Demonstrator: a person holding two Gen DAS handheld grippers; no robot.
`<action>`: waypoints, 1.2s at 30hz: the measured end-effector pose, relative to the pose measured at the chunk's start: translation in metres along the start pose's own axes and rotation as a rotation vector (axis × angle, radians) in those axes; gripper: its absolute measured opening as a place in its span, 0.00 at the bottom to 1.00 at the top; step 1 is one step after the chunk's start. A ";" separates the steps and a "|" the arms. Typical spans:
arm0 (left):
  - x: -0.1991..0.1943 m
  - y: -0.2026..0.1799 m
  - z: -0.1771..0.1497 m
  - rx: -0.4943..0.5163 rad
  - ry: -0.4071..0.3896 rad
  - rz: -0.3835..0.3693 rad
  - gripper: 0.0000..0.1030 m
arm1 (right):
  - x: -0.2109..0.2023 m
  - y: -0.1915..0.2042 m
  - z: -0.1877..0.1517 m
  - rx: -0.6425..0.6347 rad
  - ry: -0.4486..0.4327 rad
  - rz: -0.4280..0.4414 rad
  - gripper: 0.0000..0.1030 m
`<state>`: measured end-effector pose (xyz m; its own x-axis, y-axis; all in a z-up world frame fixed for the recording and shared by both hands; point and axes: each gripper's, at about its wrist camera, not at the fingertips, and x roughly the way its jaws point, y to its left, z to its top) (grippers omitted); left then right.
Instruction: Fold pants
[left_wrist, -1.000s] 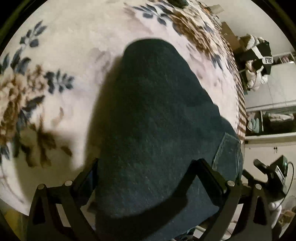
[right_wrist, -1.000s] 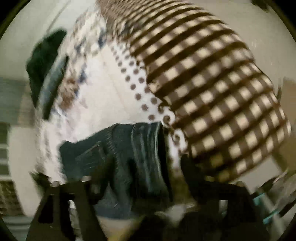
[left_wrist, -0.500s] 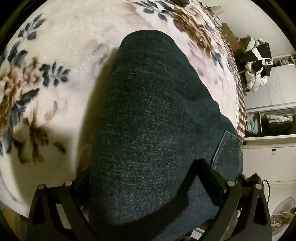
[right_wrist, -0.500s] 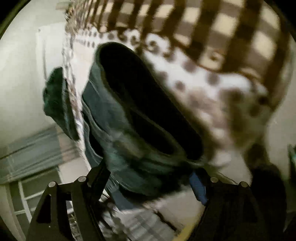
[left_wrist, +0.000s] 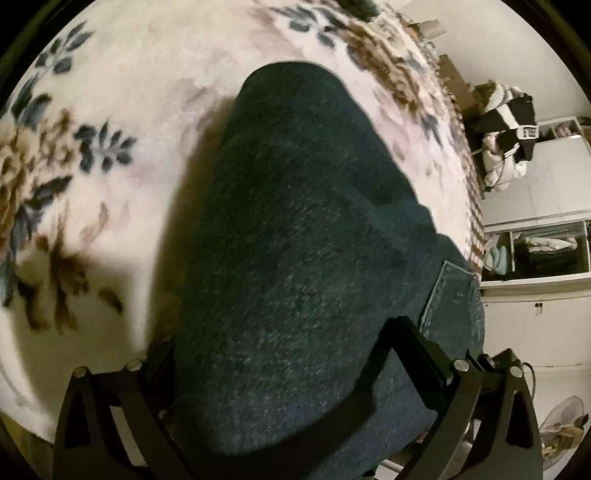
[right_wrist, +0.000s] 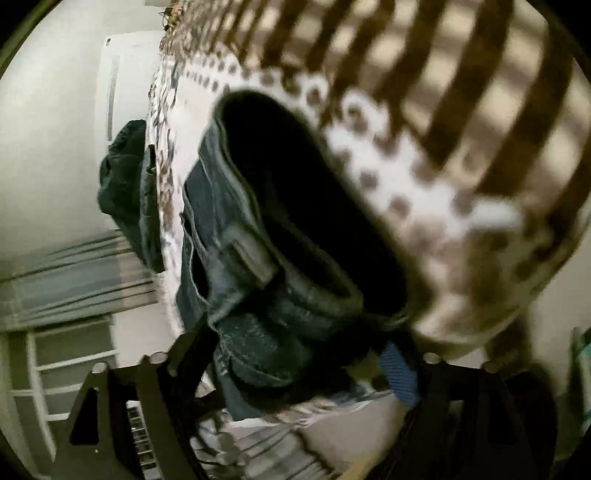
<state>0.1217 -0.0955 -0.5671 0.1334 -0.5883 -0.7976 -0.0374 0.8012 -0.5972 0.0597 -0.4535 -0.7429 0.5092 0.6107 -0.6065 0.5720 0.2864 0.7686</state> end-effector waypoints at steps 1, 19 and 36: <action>-0.003 -0.002 -0.001 0.012 -0.021 -0.030 0.96 | 0.006 -0.003 -0.002 0.008 0.003 0.024 0.87; -0.114 -0.044 -0.012 -0.008 -0.132 -0.186 0.25 | -0.006 0.092 -0.042 -0.136 -0.051 -0.037 0.35; -0.188 -0.064 0.221 0.038 -0.322 -0.288 0.25 | 0.028 0.327 0.055 -0.306 -0.149 0.081 0.35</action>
<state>0.3174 -0.0118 -0.3603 0.4358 -0.7292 -0.5275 0.0826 0.6161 -0.7834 0.2970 -0.3832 -0.5197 0.6465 0.5322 -0.5466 0.3177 0.4635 0.8272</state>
